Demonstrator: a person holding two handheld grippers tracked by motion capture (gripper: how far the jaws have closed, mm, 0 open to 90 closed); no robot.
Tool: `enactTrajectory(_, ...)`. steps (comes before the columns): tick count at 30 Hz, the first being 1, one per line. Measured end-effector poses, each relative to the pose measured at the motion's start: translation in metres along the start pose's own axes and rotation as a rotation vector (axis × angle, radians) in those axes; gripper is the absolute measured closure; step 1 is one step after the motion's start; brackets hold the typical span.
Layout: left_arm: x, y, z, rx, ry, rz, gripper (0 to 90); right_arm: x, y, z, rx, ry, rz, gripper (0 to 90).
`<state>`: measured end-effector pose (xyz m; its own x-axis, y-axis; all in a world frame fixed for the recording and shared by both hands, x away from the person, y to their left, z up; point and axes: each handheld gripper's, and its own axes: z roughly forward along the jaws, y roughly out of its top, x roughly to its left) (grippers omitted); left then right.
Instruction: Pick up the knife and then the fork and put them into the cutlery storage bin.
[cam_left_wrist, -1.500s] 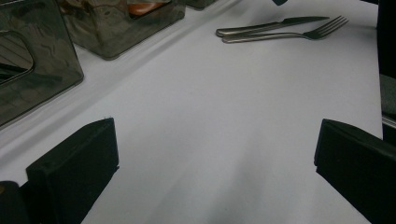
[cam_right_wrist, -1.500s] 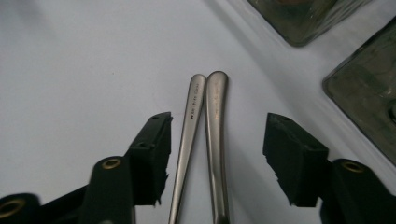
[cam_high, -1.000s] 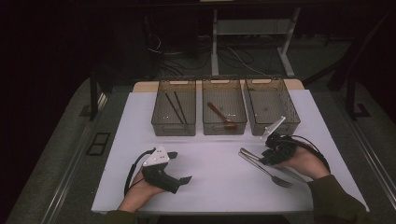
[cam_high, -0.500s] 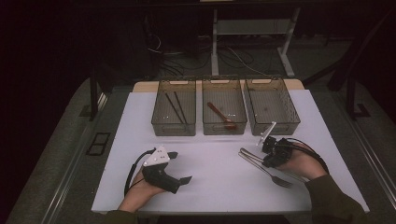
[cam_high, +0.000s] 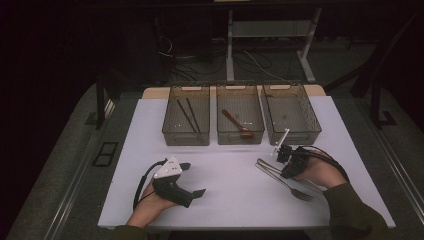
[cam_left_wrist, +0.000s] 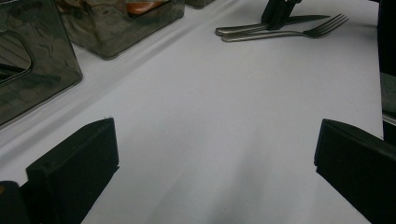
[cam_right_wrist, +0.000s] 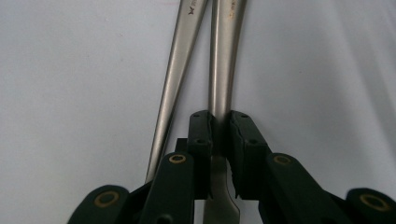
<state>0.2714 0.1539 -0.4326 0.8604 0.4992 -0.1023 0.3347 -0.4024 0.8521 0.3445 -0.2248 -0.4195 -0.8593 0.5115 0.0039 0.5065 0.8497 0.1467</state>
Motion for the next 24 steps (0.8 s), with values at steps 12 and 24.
enactTrajectory(12, 0.001, 0.000, 0.000, -0.003, 0.000, -0.003, 0.0, -0.001, -0.002, -0.001, -0.009, -0.002, 0.016, 80.4)
enactTrajectory(24, 0.000, 0.000, -0.001, -0.003, 0.001, -0.001, 0.0, -0.015, -0.021, -0.015, -0.146, -0.005, 0.114, 80.4)
